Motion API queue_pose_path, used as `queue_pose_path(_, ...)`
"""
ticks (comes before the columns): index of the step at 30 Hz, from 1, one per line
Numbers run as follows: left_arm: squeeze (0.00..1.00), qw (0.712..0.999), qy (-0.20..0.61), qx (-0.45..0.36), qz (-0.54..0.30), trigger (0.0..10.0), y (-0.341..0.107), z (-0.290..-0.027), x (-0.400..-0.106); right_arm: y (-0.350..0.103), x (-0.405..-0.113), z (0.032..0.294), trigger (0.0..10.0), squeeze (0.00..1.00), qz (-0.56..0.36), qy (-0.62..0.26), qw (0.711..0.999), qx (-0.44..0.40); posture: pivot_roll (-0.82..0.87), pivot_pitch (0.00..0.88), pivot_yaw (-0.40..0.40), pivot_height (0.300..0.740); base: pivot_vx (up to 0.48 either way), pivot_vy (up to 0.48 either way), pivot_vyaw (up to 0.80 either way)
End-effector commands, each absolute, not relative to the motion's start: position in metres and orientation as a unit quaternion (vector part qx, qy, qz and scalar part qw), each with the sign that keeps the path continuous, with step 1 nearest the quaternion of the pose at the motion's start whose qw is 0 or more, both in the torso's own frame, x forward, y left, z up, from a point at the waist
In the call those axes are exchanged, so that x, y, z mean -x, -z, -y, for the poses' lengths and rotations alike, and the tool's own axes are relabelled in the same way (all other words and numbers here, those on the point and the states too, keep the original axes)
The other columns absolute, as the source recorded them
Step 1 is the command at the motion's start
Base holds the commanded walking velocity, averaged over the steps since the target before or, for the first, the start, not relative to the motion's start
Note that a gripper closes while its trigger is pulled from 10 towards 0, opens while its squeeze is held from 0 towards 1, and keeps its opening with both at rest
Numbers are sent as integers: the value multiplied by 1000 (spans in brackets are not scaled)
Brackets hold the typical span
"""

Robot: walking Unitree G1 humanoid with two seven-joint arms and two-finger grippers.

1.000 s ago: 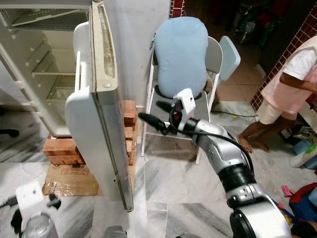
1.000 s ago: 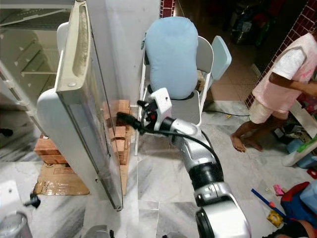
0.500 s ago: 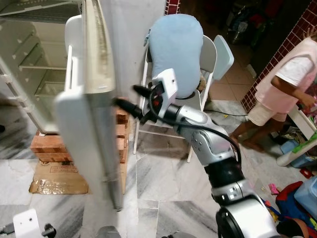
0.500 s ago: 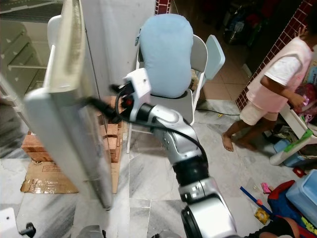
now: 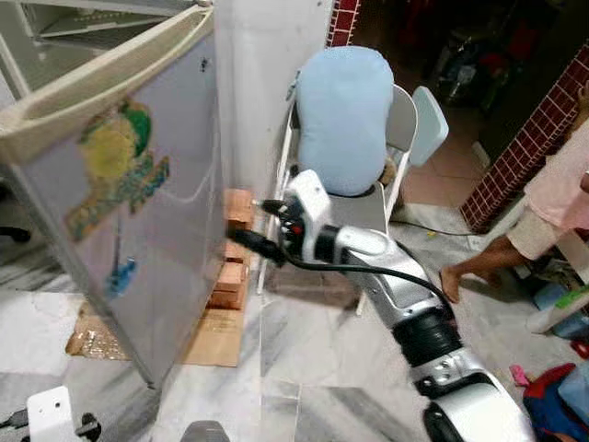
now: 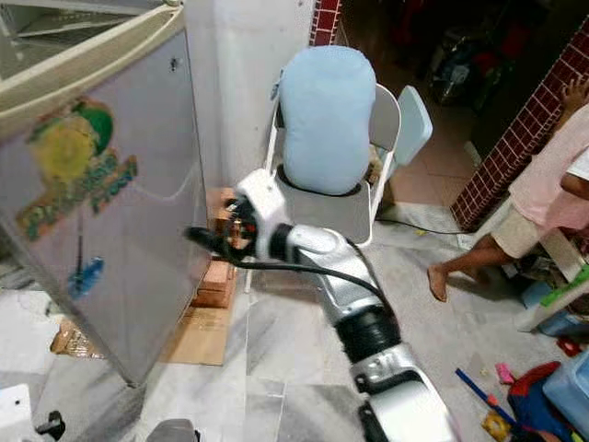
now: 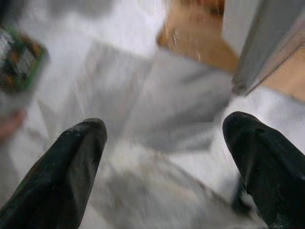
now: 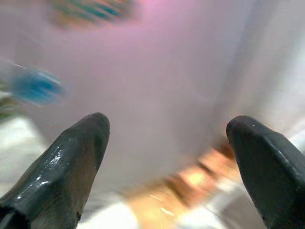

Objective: Restocking fridge

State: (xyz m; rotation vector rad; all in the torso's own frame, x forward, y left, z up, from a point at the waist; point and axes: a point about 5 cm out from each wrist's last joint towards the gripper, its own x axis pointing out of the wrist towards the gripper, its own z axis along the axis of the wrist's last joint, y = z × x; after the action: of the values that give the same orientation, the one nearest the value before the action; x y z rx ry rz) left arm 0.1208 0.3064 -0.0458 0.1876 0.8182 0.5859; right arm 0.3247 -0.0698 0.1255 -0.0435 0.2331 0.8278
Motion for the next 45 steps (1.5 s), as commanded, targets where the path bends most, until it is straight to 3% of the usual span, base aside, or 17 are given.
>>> queue_pose_path(1,0,891,-267,-124,-346,10000,37,-307,-138,-112,-326,101,10000,0,-128,-317,940,5,173,0,-62,740,0,0,0)
queue_pose_path(7,0,924,-217,-182,-256,10000,17,-296,-171,-95,-318,136,10000,0,-128,-220,967,14,146,0,-51,740,0,0,0)
queue_pose_path(10,0,961,-139,-191,-141,10000,-27,-259,-211,-87,-310,151,10000,0,-125,-161,979,22,128,0,-45,740,0,0,0)
queue_pose_path(17,0,980,-78,-174,-59,10000,-71,-213,-238,-83,-295,153,10000,0,-127,-146,981,10,97,0,-28,740,0,126,0)
queue_pose_path(23,0,984,-49,-163,-53,10000,-80,-193,-238,-77,-284,148,10000,0,-138,-148,979,11,83,0,-31,740,0,472,0)
queue_pose_path(45,0,990,-9,-128,-66,10000,-89,-171,-243,-70,-283,148,10000,0,-158,-135,978,0,67,0,-34,740,0,460,0)
